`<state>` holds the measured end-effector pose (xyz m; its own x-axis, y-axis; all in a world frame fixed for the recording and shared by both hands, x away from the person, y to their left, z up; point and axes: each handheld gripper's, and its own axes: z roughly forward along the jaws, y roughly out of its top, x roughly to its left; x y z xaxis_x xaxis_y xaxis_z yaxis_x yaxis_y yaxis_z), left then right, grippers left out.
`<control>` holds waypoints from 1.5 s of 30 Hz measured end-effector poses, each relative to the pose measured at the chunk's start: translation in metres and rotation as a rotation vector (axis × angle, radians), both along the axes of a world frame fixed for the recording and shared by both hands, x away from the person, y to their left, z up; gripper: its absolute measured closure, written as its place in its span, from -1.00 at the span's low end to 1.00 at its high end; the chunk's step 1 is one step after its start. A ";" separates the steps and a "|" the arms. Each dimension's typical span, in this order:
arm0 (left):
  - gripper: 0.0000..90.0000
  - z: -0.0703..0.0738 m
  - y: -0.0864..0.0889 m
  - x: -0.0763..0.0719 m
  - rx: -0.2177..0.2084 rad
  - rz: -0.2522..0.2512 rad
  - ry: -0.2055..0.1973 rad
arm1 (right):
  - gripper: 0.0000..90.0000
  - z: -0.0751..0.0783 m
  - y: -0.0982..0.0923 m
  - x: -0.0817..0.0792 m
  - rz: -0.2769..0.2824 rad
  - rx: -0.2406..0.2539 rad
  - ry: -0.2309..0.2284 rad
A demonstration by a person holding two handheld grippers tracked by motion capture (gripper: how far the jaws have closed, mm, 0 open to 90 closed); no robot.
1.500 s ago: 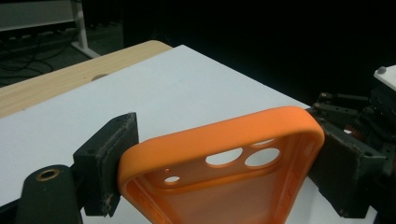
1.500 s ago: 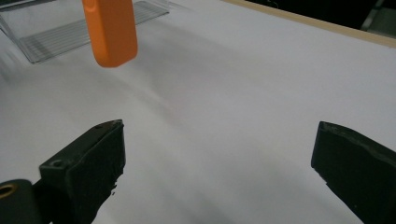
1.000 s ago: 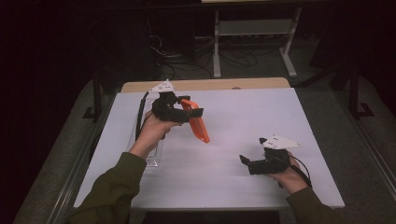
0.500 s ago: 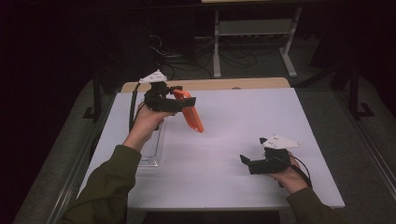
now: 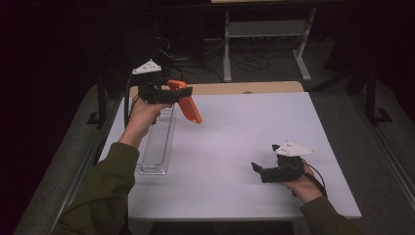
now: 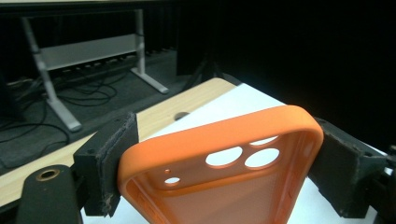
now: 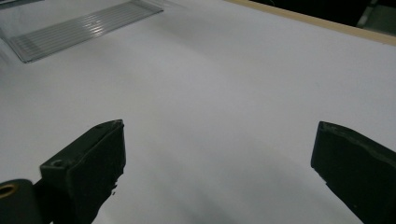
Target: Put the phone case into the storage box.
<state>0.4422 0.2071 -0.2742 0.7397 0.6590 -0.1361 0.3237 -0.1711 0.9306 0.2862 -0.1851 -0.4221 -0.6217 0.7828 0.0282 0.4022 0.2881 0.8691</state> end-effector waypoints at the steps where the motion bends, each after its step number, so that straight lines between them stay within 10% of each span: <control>1: -0.66 0.001 0.002 0.001 0.004 0.009 -0.004 | -0.94 0.000 0.000 0.000 0.000 0.002 0.001; 25: -0.67 -0.007 0.048 0.026 0.104 0.269 -0.032 | -0.93 0.000 -0.001 0.000 -0.002 -0.002 -0.001; 45: -0.67 -0.044 0.060 0.045 0.208 0.447 0.034 | -0.93 0.000 -0.002 0.000 -0.002 -0.002 0.002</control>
<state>0.4869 0.2667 -0.3186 0.3761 0.9265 0.0129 0.4375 -0.1899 0.8789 0.2860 -0.1868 -0.4222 -0.6199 0.7842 0.0279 0.4042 0.2887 0.8679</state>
